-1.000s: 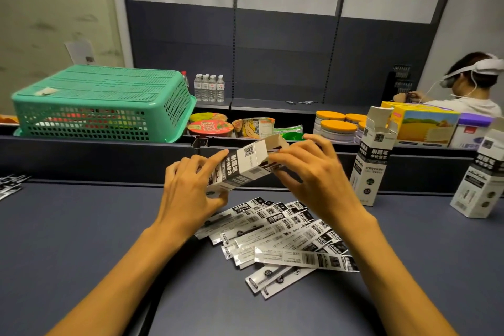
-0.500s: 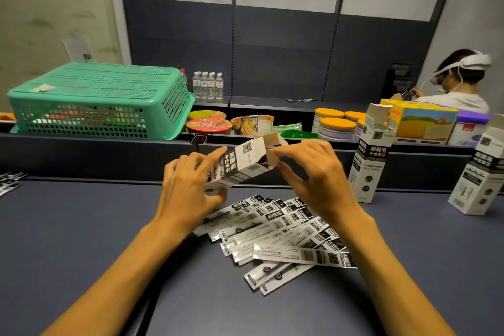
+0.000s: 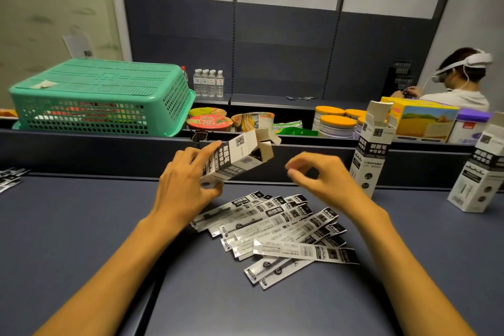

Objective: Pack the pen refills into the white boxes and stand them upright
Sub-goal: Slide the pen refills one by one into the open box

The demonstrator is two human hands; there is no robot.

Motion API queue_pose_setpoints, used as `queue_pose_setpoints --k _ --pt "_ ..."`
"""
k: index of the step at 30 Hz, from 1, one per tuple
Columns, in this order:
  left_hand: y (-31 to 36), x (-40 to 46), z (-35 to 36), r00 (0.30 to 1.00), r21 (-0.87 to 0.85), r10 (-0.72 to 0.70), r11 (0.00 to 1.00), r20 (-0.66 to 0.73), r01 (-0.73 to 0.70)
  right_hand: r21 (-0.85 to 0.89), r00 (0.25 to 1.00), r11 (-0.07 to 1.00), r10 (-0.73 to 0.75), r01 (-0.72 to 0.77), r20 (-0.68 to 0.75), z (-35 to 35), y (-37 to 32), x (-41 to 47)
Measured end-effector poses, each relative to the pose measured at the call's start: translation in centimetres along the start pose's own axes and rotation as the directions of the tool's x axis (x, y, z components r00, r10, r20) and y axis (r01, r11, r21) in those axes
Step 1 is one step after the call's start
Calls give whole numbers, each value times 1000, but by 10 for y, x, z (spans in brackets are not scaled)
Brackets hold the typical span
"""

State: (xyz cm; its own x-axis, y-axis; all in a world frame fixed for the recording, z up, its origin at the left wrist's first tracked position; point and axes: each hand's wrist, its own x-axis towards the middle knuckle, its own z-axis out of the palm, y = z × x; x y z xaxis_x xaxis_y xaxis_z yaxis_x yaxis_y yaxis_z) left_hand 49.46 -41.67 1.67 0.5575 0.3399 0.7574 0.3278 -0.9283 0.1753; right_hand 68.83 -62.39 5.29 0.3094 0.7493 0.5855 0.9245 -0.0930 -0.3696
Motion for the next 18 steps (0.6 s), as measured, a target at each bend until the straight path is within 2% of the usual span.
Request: queue_pose_setpoints --k 3,6,9,13,18 --pt "-1 0 0 1000 0 0 1000 9 0 -118 940 989 118 -84 319 10 8 5" --pt "-2 0 1 1000 1 1 1000 12 -1 -162 868 982 167 -102 468 19 11 4" --pt "-2 0 2 1000 3 9 1000 14 -9 -117 835 985 173 -131 522 23 10 -1" --pt "-1 -1 3 1000 1 16 1000 21 -16 -63 829 986 163 -153 534 25 8 -3" --pt "0 -1 2 1000 -5 11 1000 27 -11 -74 816 989 149 -130 558 32 7 -6"
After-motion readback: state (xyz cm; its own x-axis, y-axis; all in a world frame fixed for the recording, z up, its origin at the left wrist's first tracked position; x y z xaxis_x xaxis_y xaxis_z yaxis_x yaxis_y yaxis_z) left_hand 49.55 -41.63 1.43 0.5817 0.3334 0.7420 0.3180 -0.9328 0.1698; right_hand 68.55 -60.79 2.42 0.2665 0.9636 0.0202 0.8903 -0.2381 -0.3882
